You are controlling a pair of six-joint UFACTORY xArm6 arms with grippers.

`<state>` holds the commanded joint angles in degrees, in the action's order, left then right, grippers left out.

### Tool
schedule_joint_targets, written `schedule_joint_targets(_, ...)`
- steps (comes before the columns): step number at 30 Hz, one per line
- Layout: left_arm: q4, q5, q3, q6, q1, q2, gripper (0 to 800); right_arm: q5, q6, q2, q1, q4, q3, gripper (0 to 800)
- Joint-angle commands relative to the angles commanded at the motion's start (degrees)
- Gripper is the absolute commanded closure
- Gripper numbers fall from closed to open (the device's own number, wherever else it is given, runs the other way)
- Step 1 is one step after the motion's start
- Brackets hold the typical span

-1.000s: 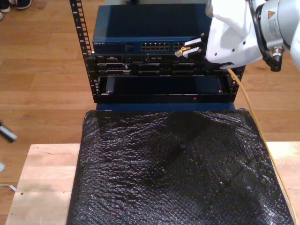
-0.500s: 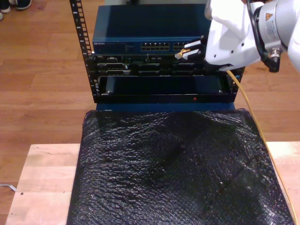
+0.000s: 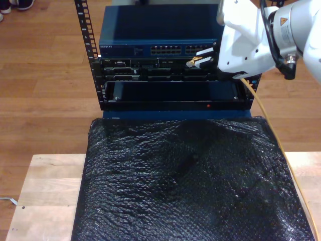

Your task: Grab the cable and plug it in

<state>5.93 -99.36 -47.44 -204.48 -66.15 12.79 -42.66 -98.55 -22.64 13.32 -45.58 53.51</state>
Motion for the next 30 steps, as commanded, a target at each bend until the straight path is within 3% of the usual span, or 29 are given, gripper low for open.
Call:
schedule_joint_targets(6,-2.29,0.7,5.45,2.81,-2.55,2.11,2,0.0,0.0,0.35,0.0,0.0,0.0,800)
schedule_joint_targets(19,-5.54,3.43,18.02,8.18,-4.66,9.32,2,0.0,0.0,1.23,0.0,0.0,-0.09,800)
schedule_joint_targets(30,-6.95,7.21,21.1,13.1,-9.49,10.11,2,0.0,0.0,1.85,0.0,0.0,0.0,800)
